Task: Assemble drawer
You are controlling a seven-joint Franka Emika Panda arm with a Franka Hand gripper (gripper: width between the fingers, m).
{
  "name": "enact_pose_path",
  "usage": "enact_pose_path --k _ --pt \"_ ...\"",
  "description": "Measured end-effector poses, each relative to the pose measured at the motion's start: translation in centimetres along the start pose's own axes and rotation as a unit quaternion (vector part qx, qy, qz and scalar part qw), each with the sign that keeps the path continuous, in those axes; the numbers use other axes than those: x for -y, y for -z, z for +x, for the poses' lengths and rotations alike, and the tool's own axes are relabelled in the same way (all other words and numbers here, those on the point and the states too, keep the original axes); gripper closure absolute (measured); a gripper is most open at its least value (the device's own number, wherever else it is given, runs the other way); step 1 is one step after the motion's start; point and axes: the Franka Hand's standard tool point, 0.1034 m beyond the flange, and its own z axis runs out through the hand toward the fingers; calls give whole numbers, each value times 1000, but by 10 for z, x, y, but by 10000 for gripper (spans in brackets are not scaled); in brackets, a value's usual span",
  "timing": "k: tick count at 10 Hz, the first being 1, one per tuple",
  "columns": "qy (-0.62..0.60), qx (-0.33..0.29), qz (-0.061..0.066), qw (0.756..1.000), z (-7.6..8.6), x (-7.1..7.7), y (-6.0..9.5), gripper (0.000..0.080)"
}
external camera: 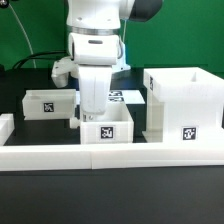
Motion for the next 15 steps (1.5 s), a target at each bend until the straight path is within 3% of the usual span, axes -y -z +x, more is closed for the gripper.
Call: enact_pose_path --k 1,2,3,4,6,9,14,15 --pt "-8 -1 -15 1000 5 -5 0 757" --pt "-12 -3 -43 999 7 -6 -1 757" --pt "-13 -3 -32 999 5 -2 -3 757" --pt "-15 -3 -46 999 5 -5 -2 757" --pt "-18 -4 -53 998 6 -6 -4 757" --pt "-26 -5 -52 998 19 -9 -4 757" --pt "-10 -2 -52 999 28 -11 -4 757" --pt "-11 -1 -45 999 27 -9 -5 757"
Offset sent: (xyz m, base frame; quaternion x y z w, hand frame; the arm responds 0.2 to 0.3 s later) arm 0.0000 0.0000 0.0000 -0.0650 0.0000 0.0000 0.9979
